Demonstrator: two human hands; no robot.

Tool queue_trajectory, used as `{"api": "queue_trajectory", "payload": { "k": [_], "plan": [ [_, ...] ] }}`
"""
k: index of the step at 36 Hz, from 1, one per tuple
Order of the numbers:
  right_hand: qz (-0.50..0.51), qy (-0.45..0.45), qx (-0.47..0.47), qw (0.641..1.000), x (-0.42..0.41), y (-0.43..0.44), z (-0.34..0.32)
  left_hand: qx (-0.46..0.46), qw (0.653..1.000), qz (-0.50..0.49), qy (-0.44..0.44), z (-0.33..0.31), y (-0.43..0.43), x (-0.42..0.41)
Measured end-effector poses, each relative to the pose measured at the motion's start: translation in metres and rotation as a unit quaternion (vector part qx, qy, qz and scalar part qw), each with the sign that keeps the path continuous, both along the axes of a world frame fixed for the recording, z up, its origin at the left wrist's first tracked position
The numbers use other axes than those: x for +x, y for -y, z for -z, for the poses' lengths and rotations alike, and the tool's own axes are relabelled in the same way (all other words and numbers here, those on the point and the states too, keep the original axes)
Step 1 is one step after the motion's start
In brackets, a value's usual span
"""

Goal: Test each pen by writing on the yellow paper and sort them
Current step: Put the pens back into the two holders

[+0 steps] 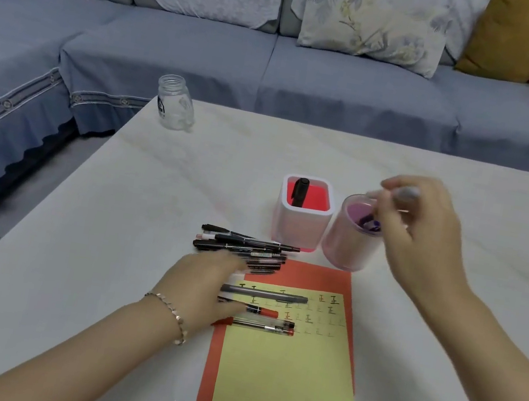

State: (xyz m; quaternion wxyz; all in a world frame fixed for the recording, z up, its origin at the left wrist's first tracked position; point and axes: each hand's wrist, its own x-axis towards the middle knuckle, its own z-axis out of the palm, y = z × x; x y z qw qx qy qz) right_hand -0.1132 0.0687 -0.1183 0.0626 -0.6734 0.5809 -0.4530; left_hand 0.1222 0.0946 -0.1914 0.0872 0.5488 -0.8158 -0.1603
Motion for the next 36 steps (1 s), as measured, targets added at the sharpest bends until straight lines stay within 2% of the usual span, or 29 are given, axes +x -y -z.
{"api": "queue_trajectory", "payload": {
  "k": [2,8,12,14,18,21,25,28,31,34,36],
  "plan": [
    [0.029,0.006,0.034,0.999,-0.003,0.009,0.004,0.018,0.998,0.017,0.066,0.018,-0.003,0.010],
    [0.109,-0.086,0.110,0.984,-0.009,0.025,0.023,-0.004,0.997,0.011,0.082,0.038,-0.006,0.018],
    [0.114,-0.121,0.116,0.979,-0.007,0.025,0.028,0.008,0.995,0.011,0.099,0.044,-0.001,0.017],
    [0.111,-0.112,0.083,0.984,-0.003,0.017,0.029,0.016,0.993,0.017,0.119,0.043,0.000,0.015],
    [0.018,-0.118,-0.035,0.992,0.013,-0.011,0.036,-0.005,0.984,0.053,0.169,0.041,0.002,0.011],
    [-0.093,-0.172,0.008,0.981,0.029,-0.030,0.059,-0.052,0.982,0.060,0.170,0.048,0.004,0.012],
    [-0.183,-0.276,0.089,0.939,0.055,-0.042,0.096,-0.079,0.976,0.054,0.195,0.056,0.004,0.008],
    [-0.204,-0.312,0.110,0.922,0.071,-0.041,0.116,-0.079,0.979,0.053,0.180,0.059,0.006,0.008],
    [-0.220,-0.339,0.106,0.909,0.083,-0.037,0.130,-0.074,0.973,0.078,0.203,0.044,0.005,0.002],
    [-0.170,-0.401,0.080,0.897,0.088,-0.034,0.137,-0.010,0.969,0.079,0.232,0.042,0.008,0.001],
    [-0.152,-0.419,0.060,0.893,0.089,-0.033,0.140,-0.012,0.973,0.081,0.216,0.040,0.006,0.003]
  ]
}}
